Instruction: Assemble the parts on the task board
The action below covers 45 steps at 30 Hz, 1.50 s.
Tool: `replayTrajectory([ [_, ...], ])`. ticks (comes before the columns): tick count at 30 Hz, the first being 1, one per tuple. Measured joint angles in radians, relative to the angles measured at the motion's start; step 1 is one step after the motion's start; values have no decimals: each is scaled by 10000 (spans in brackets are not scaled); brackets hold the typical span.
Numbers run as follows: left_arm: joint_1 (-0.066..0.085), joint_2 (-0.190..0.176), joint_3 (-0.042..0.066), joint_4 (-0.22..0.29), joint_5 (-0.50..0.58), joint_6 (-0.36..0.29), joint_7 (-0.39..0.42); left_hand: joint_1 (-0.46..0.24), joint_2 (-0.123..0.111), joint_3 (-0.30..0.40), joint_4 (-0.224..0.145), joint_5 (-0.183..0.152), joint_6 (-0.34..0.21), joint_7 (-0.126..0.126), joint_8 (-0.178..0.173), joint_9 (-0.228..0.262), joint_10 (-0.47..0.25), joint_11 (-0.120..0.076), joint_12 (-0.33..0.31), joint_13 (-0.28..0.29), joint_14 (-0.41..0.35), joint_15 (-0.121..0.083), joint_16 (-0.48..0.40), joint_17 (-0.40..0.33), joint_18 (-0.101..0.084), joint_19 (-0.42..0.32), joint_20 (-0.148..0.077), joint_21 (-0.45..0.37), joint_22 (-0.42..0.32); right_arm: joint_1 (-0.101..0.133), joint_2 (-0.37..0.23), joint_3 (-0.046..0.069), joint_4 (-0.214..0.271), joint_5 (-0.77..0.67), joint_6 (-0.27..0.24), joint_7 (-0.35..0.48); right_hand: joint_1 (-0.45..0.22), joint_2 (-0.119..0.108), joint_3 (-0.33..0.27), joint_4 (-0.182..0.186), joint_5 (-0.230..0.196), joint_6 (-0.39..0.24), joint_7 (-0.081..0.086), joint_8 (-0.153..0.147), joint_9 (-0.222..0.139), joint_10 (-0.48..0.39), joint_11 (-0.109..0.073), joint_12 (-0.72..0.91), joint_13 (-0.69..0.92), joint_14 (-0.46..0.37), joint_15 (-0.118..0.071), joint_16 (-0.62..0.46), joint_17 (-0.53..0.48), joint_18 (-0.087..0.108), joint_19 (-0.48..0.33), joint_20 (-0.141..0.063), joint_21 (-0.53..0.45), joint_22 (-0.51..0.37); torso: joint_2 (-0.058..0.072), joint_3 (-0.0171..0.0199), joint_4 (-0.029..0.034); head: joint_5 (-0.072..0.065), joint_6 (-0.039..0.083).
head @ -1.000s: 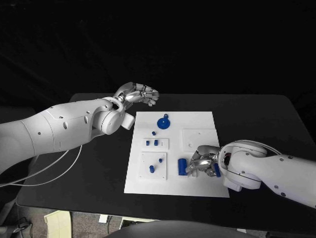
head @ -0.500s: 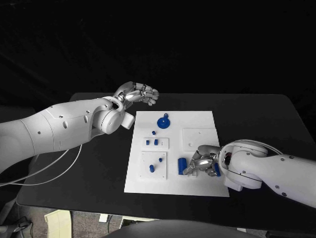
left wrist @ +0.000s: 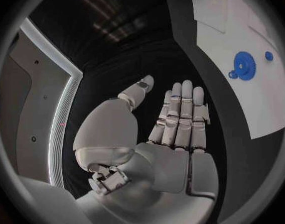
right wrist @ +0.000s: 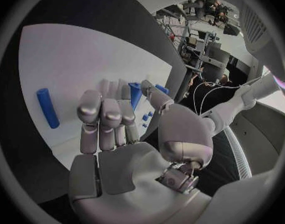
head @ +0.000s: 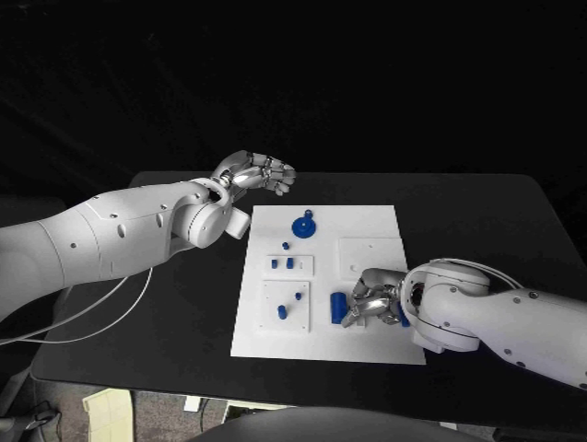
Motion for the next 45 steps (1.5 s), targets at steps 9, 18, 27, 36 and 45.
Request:
replayTrajectory([
  [9,0,-3,0,0,0,6,-1,0,0,0,0,0,1,1,0,0,0,0,0,-8,1,-1,-59,10,-3,36,36,0,-1,-72,36,-8,-16,-562,-135,-125,174,136,41,70,0,132,-34,-57,-52,87,-18,0,19,56,-12,0,10,3,5,5,0,-1,0,1,3,-2,-18],
  [18,0,-4,0,3,0,15,-2,0,0,0,0,0,2,2,0,1,0,0,0,-8,2,-2,-59,20,-5,36,36,0,7,-75,93,-7,-56,-650,-182,-249,-547,28,258,964,-1,228,-89,-58,-42,142,-73,-67,92,50,-18,-1,20,149,55,54,0,-2,0,1,0,4,-11],
  [27,0,-11,0,3,0,24,-4,0,0,0,0,0,3,3,0,2,0,0,0,-7,2,-2,-59,25,-7,36,35,-36,7,-75,38,-3,-34,-568,-163,-273,-881,-7,302,1191,-1,245,-105,-65,-61,143,-75,-68,107,48,-20,0,29,169,54,55,0,-3,-2,4,0,6,-12],
  [36,0,-13,0,-15,1,30,-6,0,0,0,0,0,4,3,38,-7,0,0,0,-7,2,-2,-59,29,-9,35,35,-36,7,-73,-585,5,331,606,-311,73,-807,-413,470,1132,-1,102,34,-271,-104,100,-30,-155,112,68,-64,-41,29,208,52,56,0,-3,-4,7,-2,-6,6],
  [45,0,-4,-1,-29,1,43,-11,0,0,0,0,0,4,4,38,-7,0,0,0,-6,2,-2,-59,38,-12,35,35,-36,15,226,-1384,501,687,1254,-620,380,-644,-250,247,910,-1,-165,-4,-378,-21,193,134,23,335,37,42,-41,81,219,58,51,0,-4,-12,25,-12,-152,197],
])
